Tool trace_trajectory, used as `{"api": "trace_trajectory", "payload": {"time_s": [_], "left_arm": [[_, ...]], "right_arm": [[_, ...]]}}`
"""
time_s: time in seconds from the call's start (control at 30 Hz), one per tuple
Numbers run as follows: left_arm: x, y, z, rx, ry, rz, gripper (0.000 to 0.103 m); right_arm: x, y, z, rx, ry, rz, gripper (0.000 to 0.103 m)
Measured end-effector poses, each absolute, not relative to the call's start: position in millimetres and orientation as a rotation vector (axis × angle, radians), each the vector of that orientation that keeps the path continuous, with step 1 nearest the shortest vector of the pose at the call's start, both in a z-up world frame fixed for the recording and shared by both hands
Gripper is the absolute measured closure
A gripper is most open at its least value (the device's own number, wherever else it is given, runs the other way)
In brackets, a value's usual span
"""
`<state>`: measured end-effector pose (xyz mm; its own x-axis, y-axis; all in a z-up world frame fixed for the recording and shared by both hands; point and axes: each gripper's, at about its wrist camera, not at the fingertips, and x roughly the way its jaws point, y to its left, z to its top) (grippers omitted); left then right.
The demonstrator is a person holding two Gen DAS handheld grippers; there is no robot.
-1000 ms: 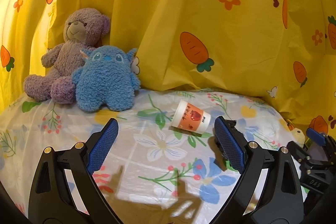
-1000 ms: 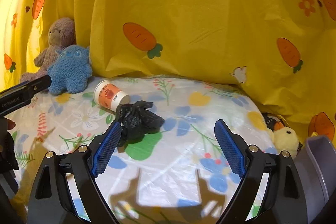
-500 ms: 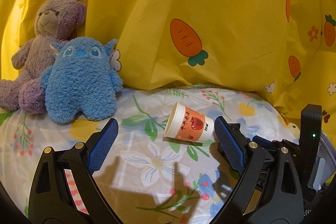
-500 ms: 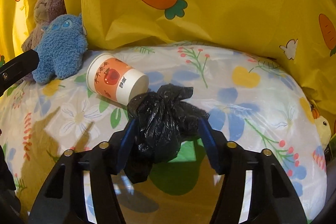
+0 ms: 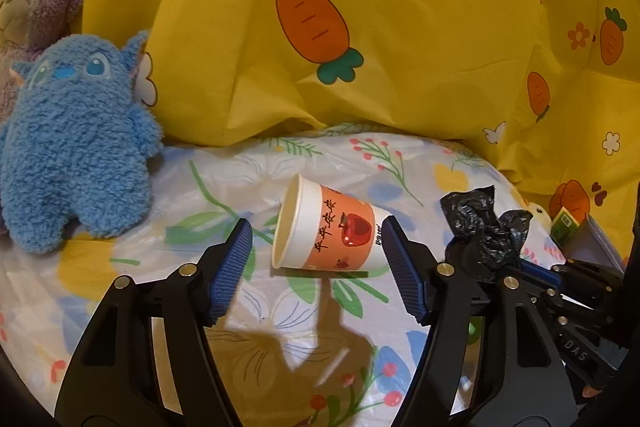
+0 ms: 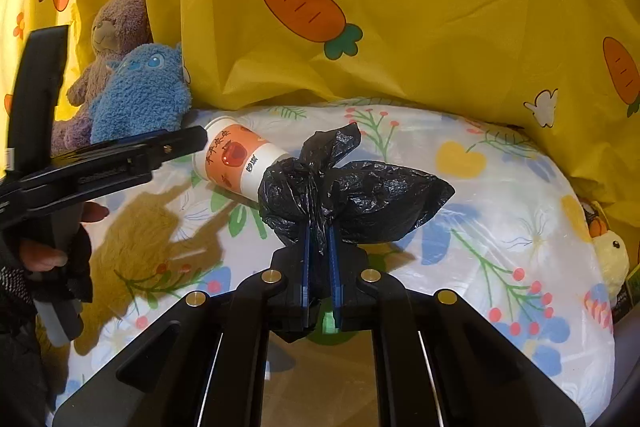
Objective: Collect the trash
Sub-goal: 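Grasp the orange-printed cup rim with the left gripper while the right gripper grasps the black bag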
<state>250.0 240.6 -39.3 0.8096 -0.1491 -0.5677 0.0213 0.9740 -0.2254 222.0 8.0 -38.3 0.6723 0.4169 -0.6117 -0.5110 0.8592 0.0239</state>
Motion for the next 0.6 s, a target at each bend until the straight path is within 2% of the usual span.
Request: {"api": "trace_trajectory", "payload": {"time_s": [0.07,0.23,0.3,0.37,0.6], "left_arm": [[257,240,-43,-0.212,0.637,-0.117,0.045],[267,237,-51,-0.218,0.668,-0.163,0.064],[267,235,-53,-0.214,0.674,-0.174,0.079],[266,234,-54,-0.227,0.681,-0.182,0.086],[270,220,-59,-0.2,0.697,-0.179,0.087]], "right_arm": [[218,1,-35,-0.152,0.639,0.53,0.093],[212,-12,-30,-0.138,0.623,0.542,0.093],[210,-15,-30,-0.136,0.62,0.546,0.093],[207,-15,-29,-0.135,0.622,0.552,0.093],[197,-24,-29,-0.124,0.618,0.569,0.093]]}}
